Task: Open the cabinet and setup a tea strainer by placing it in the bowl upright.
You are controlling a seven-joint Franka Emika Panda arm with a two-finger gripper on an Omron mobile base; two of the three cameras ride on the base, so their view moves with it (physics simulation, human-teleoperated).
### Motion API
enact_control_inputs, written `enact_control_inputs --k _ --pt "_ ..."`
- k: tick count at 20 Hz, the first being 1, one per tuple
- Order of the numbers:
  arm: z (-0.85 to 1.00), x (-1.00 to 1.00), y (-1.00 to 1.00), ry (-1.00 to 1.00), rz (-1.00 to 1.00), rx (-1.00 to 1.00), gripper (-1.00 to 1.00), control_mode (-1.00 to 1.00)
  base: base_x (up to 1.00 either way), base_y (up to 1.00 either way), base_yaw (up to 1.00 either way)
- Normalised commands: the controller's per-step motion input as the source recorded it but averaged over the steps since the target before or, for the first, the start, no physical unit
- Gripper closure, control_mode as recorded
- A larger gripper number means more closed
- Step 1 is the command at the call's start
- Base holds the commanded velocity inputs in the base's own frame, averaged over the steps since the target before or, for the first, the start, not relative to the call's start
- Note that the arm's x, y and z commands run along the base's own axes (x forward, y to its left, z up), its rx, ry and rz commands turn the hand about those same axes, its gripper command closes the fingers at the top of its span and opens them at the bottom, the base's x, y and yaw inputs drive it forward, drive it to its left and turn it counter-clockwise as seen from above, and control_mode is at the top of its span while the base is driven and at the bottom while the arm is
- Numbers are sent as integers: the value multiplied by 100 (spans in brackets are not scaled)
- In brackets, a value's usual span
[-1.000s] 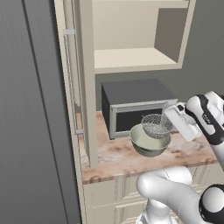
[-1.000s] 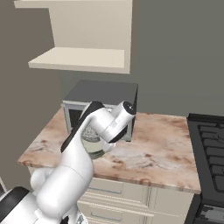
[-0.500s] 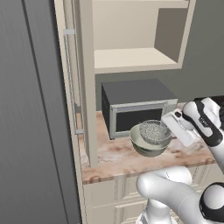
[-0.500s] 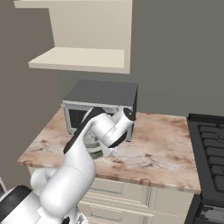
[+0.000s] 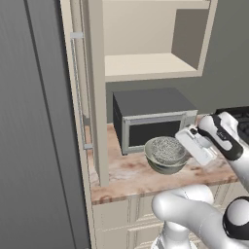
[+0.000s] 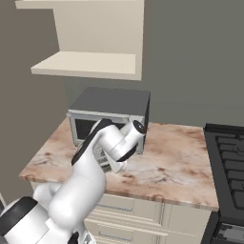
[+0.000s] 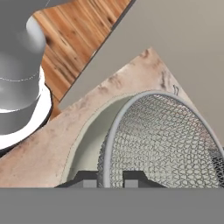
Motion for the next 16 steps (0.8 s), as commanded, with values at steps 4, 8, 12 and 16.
enact_control_inputs --k 4,8,12,16 --pt "-14 20 11 0 8 0 100 -100 0 0 0" --pt "-14 21 1 0 6 0 100 -100 0 0 0" --pt "-14 16 0 0 4 0 100 -100 0 0 0" --pt "-14 12 0 1 3 0 100 -100 0 0 0"
